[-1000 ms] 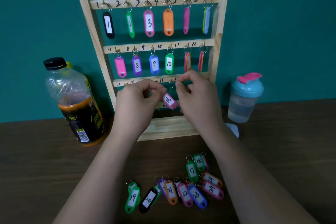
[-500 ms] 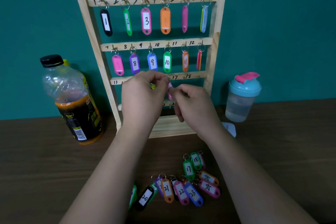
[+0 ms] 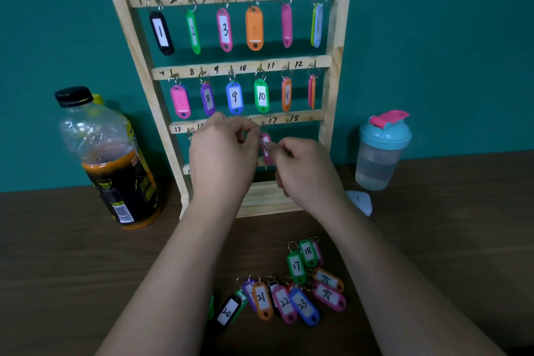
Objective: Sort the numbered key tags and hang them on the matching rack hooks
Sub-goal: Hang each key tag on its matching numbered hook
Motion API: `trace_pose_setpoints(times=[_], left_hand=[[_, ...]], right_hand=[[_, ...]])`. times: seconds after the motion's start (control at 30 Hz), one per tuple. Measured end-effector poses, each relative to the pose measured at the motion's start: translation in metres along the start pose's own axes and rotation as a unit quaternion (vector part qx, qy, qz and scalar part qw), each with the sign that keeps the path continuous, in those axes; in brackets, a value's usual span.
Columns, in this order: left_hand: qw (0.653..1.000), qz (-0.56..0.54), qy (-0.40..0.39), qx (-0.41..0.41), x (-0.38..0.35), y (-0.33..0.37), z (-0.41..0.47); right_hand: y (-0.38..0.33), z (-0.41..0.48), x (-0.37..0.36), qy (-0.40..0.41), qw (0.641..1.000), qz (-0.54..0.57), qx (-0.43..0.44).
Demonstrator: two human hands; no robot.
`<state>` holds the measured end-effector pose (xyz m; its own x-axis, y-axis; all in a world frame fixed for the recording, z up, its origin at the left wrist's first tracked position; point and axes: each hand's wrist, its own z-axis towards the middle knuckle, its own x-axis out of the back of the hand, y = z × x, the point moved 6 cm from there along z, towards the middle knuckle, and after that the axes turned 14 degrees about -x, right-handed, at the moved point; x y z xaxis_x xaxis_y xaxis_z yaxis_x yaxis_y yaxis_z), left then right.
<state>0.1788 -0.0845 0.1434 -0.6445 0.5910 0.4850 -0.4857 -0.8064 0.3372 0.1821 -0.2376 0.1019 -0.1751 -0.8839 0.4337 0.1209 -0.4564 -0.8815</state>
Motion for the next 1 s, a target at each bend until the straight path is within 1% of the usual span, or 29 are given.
trace_pose_setpoints(times=[0.13,0.2,0.27,0.33,0.4,0.53,0.67,0.77,0.87,1.0], left_hand=[[0.999,-0.035,0.013,-0.010,0.006,-0.001,-0.007],[0.997,-0.071,0.021,0.006,0.009,-0.005,-0.014],[0.994,-0.101,0.008,0.027,0.008,-0.010,-0.024],[0.993,-0.111,-0.034,0.034,0.004,-0.013,-0.034],[0.988,-0.117,-0.093,0.034,-0.005,-0.014,-0.044],[0.967,-0.142,-0.205,0.047,-0.024,-0.013,-0.062],[0.942,-0.131,-0.307,0.037,-0.040,-0.009,-0.084],[0.916,-0.108,-0.382,0.054,-0.051,-0.010,-0.100],[0.897,-0.096,-0.427,0.070,-0.056,-0.008,-0.109],[0.886,-0.108,-0.445,0.077,-0.061,-0.001,-0.117]], right_hand=[[0.005,-0.006,0.008,0.028,0.998,-0.041,0.030],[0.009,-0.010,0.015,0.049,0.996,-0.058,0.041],[0.015,-0.014,0.022,0.057,0.995,-0.072,0.040],[0.021,-0.019,0.025,0.030,0.995,-0.092,0.035],[0.029,-0.025,0.024,-0.015,0.990,-0.139,0.024],[0.044,-0.034,0.020,-0.095,0.972,-0.214,-0.003],[0.053,-0.038,0.022,-0.127,0.958,-0.256,-0.014],[0.060,-0.040,0.021,-0.154,0.949,-0.274,-0.030],[0.066,-0.042,0.018,-0.180,0.937,-0.294,-0.046],[0.070,-0.043,0.014,-0.198,0.930,-0.305,-0.062]])
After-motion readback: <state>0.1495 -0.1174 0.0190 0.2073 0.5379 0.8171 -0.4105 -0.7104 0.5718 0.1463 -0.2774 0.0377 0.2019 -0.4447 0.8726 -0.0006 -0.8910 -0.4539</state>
